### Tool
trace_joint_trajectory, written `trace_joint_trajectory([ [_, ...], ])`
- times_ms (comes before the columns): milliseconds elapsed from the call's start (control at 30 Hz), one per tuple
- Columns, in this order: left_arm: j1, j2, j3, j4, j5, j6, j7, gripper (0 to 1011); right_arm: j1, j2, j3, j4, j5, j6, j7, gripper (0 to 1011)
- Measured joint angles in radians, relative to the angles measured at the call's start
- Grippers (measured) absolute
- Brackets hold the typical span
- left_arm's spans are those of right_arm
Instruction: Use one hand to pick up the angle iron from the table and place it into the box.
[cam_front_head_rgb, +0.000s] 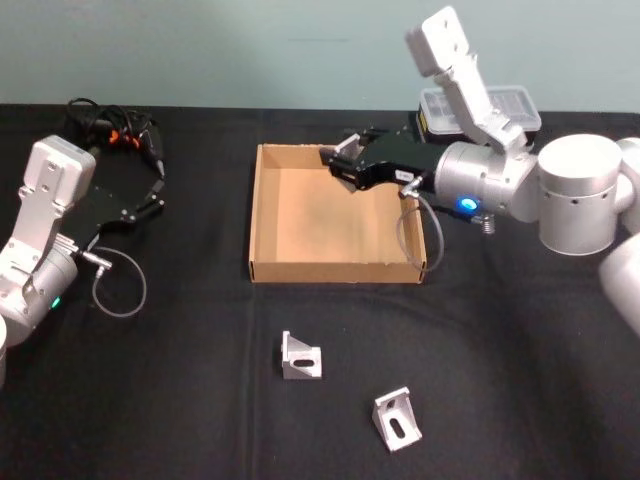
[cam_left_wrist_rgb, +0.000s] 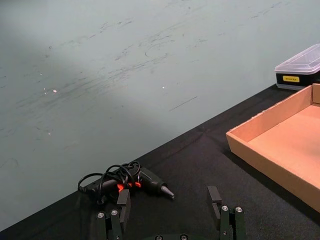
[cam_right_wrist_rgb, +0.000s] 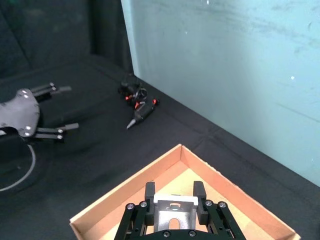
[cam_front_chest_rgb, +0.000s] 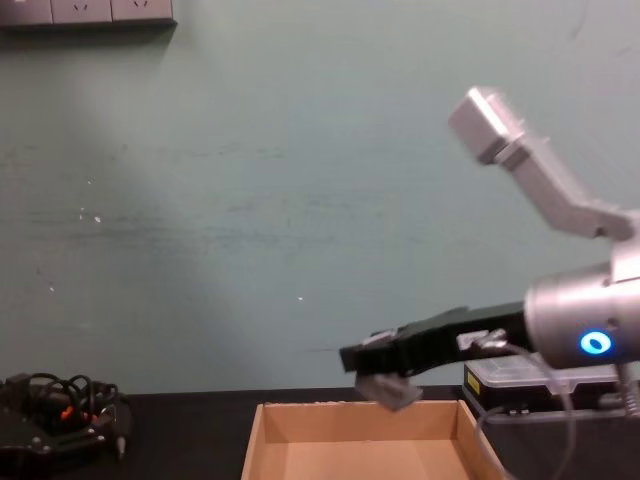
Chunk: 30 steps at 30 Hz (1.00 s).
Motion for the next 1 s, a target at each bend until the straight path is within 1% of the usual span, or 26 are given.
trace_joint_trajectory([
  [33, 0.000, 0.000, 0.000, 0.000, 0.000, 0.000, 0.000, 1000, 0.005, -0.006, -0.003, 0.011, -0.005, 0.000, 0.000, 457],
  [100, 0.000, 0.000, 0.000, 0.000, 0.000, 0.000, 0.000, 1000, 0.026, -0.035, -0.019, 0.063, -0.028, -0.002, 0.000, 457],
  [133, 0.000, 0.000, 0.000, 0.000, 0.000, 0.000, 0.000, 1000, 0.026, -0.035, -0.019, 0.063, -0.028, -0.002, 0.000, 457],
  [233, 0.000, 0.000, 0.000, 0.000, 0.000, 0.000, 0.000, 1000, 0.043, -0.061, -0.033, 0.115, -0.055, -0.001, -0.004, 456],
  [400, 0.000, 0.000, 0.000, 0.000, 0.000, 0.000, 0.000, 1000, 0.052, -0.081, -0.044, 0.159, -0.087, 0.000, -0.017, 457],
  [667, 0.000, 0.000, 0.000, 0.000, 0.000, 0.000, 0.000, 1000, 0.050, -0.098, -0.047, 0.210, -0.122, 0.002, -0.025, 457],
  [1000, 0.000, 0.000, 0.000, 0.000, 0.000, 0.000, 0.000, 1000, 0.049, -0.113, -0.041, 0.252, -0.152, 0.015, -0.027, 457],
])
